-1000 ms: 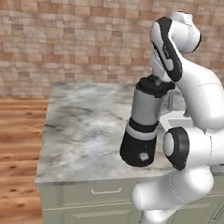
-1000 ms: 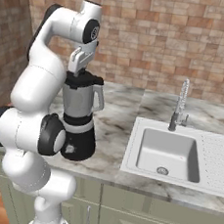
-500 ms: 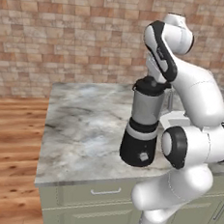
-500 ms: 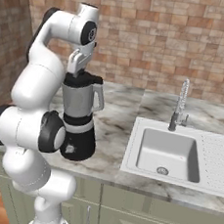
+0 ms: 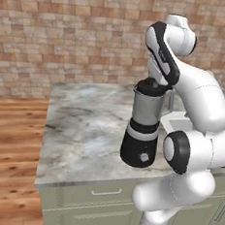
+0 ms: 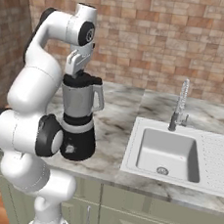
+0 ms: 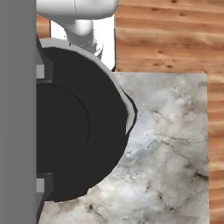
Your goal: Open the blender lid, put the mango in the blender, close the lid, and start the blender.
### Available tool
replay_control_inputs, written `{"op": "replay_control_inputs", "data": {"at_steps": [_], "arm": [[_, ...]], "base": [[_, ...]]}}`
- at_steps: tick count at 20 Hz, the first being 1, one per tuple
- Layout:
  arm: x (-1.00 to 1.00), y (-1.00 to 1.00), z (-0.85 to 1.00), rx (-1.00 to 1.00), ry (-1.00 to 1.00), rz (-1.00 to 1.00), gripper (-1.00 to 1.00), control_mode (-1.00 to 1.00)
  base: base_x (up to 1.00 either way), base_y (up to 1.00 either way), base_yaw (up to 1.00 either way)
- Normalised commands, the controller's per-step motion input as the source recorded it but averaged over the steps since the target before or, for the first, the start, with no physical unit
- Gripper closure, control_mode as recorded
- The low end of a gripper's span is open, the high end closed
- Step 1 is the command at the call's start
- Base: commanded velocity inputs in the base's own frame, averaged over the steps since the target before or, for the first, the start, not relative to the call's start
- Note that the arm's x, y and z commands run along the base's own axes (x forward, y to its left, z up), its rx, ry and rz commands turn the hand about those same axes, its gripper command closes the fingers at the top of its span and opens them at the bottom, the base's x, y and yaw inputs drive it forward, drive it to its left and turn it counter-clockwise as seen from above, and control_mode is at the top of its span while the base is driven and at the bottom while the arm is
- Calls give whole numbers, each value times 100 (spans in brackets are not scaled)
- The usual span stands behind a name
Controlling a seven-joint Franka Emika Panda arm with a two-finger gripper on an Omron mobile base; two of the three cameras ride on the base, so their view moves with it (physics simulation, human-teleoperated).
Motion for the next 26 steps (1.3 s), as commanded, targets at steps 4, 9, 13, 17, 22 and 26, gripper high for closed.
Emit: {"op": "replay_control_inputs", "data": {"at_steps": [4,9,13,17,22,26], "arm": [[-4,0,-31,-3,4,0,100,-100],[-43,-12,-19,0,12,-2,100,-100],[-25,-3,-36,-2,18,-1,100,-100],[-2,0,-24,-3,9,0,-100,-100],[0,0,1,0,0,0,-100,-100],[0,0,26,0,0,0,-100,-100]], "base": [[0,0,0],[0,0,0],[0,0,0],[0,0,0],[0,0,0],[0,0,0]]}}
